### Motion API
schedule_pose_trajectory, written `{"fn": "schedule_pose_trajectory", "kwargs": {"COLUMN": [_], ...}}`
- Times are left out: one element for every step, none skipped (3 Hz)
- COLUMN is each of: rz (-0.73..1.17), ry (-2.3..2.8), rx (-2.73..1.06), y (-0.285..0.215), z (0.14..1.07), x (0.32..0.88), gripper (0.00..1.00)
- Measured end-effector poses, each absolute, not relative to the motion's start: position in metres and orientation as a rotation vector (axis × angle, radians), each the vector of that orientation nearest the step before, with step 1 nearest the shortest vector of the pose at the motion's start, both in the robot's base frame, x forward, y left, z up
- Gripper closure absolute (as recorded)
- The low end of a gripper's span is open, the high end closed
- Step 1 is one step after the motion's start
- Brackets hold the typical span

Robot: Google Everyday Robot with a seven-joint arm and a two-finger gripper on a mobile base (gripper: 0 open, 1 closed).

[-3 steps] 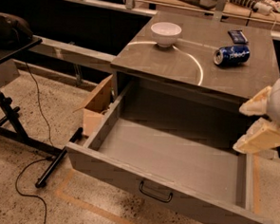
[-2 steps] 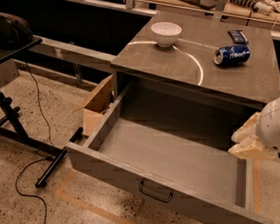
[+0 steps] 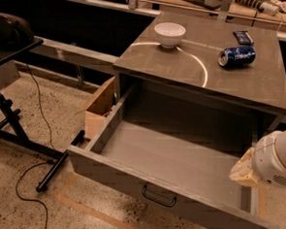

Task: Close top drawer

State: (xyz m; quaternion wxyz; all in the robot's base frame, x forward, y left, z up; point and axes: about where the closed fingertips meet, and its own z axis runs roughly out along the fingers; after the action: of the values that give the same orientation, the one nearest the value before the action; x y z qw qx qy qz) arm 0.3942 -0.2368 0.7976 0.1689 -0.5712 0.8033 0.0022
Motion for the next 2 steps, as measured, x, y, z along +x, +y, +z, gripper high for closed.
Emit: {"fn": "schedule_pose_trajectory", "kwargs": {"rz": [0.006, 0.011], "ry": [2.284, 2.330], "rx": [-1.624, -1.624], "y": [-0.237, -0.239], "z": [0.798, 0.789], "x": [0.394, 0.378], "gripper": [1.00, 1.00]}}
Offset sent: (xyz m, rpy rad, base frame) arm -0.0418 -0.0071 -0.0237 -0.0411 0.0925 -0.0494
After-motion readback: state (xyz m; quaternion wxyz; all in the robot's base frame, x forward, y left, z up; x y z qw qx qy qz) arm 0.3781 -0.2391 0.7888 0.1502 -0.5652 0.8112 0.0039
